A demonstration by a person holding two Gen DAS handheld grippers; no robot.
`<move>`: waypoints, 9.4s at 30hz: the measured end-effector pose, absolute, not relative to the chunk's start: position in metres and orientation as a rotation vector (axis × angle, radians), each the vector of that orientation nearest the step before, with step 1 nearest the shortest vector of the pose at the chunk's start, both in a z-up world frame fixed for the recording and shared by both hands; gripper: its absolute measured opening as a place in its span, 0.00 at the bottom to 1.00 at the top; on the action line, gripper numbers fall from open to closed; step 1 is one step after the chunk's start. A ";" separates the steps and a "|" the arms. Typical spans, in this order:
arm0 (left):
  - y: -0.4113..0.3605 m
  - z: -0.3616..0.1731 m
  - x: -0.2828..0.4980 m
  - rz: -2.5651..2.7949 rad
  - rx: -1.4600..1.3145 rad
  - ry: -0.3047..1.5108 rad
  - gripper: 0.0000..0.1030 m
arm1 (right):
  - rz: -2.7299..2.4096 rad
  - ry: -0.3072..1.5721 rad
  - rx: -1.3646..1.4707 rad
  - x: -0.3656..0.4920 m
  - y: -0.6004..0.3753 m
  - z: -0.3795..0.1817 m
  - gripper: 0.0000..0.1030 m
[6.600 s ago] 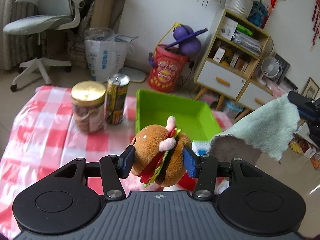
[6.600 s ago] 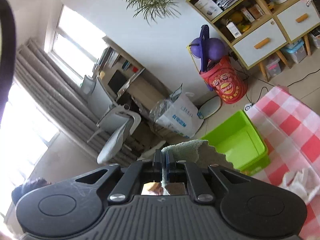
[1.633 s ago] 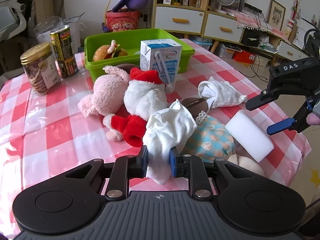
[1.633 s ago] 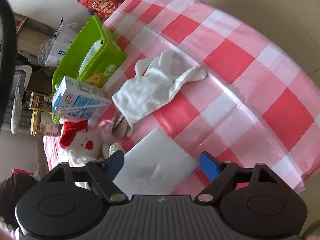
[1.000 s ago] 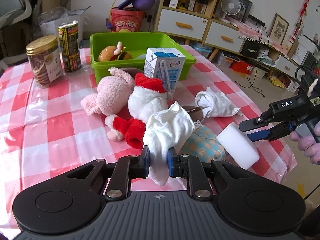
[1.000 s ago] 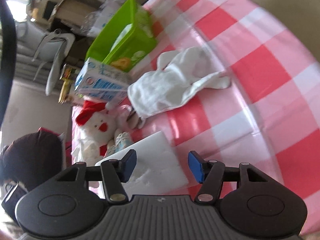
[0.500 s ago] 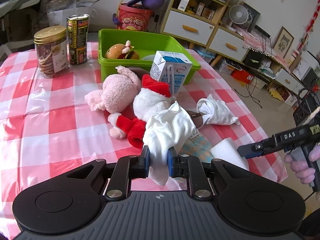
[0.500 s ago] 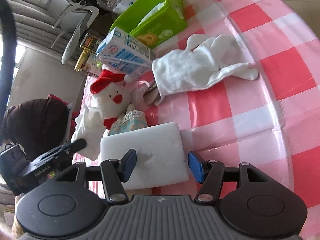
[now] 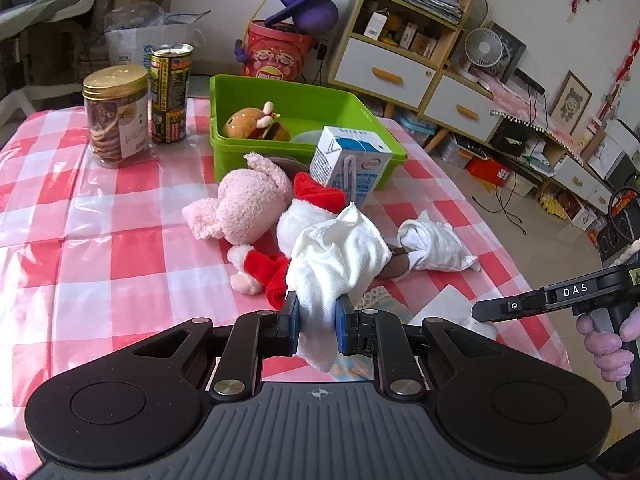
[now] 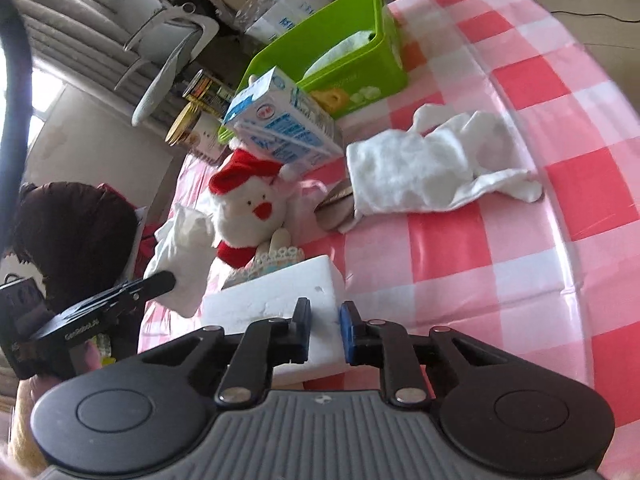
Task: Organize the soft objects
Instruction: 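Lift both items, carry them over the green bin and open both tools, then withdraw both open tools from the bin back toward the table, then grasp the blue-checked doll with the right tool while the left tool grasps the Santa plush, then lift the Santa plush and the doll and carry them over the green bin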
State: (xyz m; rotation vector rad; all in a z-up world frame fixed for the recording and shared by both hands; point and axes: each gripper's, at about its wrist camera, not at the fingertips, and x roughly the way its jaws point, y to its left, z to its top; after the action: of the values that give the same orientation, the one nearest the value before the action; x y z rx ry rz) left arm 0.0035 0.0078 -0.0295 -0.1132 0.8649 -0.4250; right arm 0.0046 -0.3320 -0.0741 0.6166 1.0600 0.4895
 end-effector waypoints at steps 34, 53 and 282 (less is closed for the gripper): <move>0.002 -0.035 0.008 -0.422 -0.101 0.911 0.15 | 0.361 1.275 0.854 0.011 -0.334 -0.091 0.37; 0.014 -0.015 0.019 -0.394 -0.178 0.839 0.15 | 0.313 1.057 0.965 0.011 -0.346 -0.055 0.00; 0.092 -0.004 0.042 -0.246 -0.380 0.867 0.46 | 0.314 0.830 0.654 0.052 -0.220 0.055 0.12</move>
State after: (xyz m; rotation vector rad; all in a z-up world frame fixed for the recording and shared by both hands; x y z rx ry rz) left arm 0.0423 0.0924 -0.0036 -0.3796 0.8673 -0.2457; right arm 0.0515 -0.2205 0.0545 0.6539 0.8298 0.3136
